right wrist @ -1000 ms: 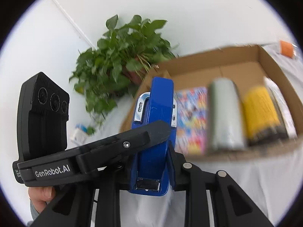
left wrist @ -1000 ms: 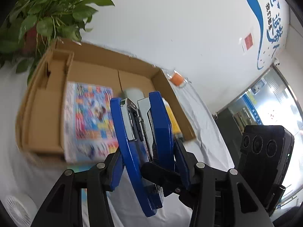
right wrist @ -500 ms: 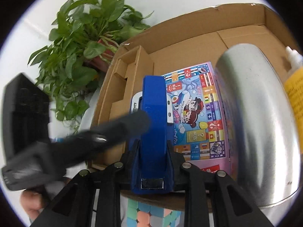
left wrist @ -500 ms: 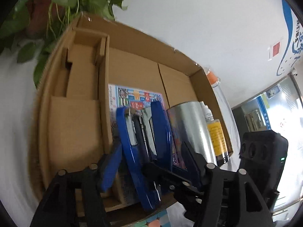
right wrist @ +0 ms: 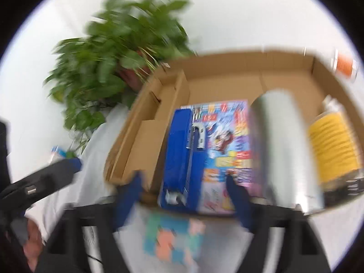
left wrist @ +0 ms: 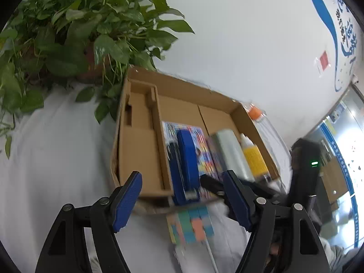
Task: Organize rigid objects
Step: 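Lower the blue stapler upright into the box beside the board game, then grasp the pastel Rubik's cube with both grippers and place it in the box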
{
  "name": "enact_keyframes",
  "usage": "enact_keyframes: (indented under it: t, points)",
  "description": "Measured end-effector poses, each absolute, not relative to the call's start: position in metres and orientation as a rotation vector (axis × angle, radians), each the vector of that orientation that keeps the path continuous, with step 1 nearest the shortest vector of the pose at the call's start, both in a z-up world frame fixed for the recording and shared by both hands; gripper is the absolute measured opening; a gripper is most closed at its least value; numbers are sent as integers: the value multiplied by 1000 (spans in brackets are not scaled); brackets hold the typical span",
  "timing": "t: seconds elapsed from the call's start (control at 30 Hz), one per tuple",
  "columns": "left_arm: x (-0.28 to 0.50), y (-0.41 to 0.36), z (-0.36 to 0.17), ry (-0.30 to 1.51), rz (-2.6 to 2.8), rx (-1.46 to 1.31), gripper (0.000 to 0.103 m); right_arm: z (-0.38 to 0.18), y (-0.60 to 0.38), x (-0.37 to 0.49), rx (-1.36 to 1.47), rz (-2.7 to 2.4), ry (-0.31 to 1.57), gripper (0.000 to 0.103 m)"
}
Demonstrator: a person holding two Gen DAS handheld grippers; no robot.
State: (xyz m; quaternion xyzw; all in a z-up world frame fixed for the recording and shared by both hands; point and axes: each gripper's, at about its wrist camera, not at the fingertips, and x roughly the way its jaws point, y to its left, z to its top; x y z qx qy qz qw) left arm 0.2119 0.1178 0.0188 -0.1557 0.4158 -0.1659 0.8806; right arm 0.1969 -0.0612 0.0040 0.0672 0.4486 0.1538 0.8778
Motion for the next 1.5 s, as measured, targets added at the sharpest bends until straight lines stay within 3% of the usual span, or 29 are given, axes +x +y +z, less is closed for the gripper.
enact_keyframes:
  t: [0.1, 0.27, 0.3, 0.37, 0.43, 0.47, 0.6, 0.8, 0.93, 1.17, 1.3, 1.5]
  points:
    - [176, 113, 11, 889, -386, -331, 79, 2, -76, 147, 40, 394, 903, 83]
    - [165, 92, -41, 1023, -420, -382, 75, -36, -67, 133, 53, 560, 976, 82]
    - [168, 88, -48, 1037, -421, -385, 75, -43, -64, 135, 35, 548, 980, 80]
    - [175, 80, -63, 1088, -396, -388, 64, -55, -59, 144, 63, 565, 1008, 68]
    - [182, 76, -72, 1102, -388, -374, 65, -64, -49, 150, 47, 583, 1012, 68]
    - [186, 73, -78, 1123, -369, -363, 64, -71, -44, 153, 13, 582, 1017, 63]
    - [194, 75, -93, 1133, -405, -446, 56, -75, -38, 156, -7, 583, 1023, 59]
    - [175, 70, -71, 1063, -377, -434, 53, -23, -46, 130, -34, 560, 899, 56]
    - [150, 53, -15, 950, -391, -398, 54, 26, -62, 122, -40, 540, 784, 56]
    - [184, 23, 50, 843, -465, -331, 54, 50, -84, 183, -107, 524, 745, 56]
    - [226, 8, 41, 893, -482, -329, 54, 28, -97, 211, -104, 551, 825, 56]
    - [265, 6, -20, 1038, -475, -390, 53, -9, -92, 212, -123, 570, 945, 55]
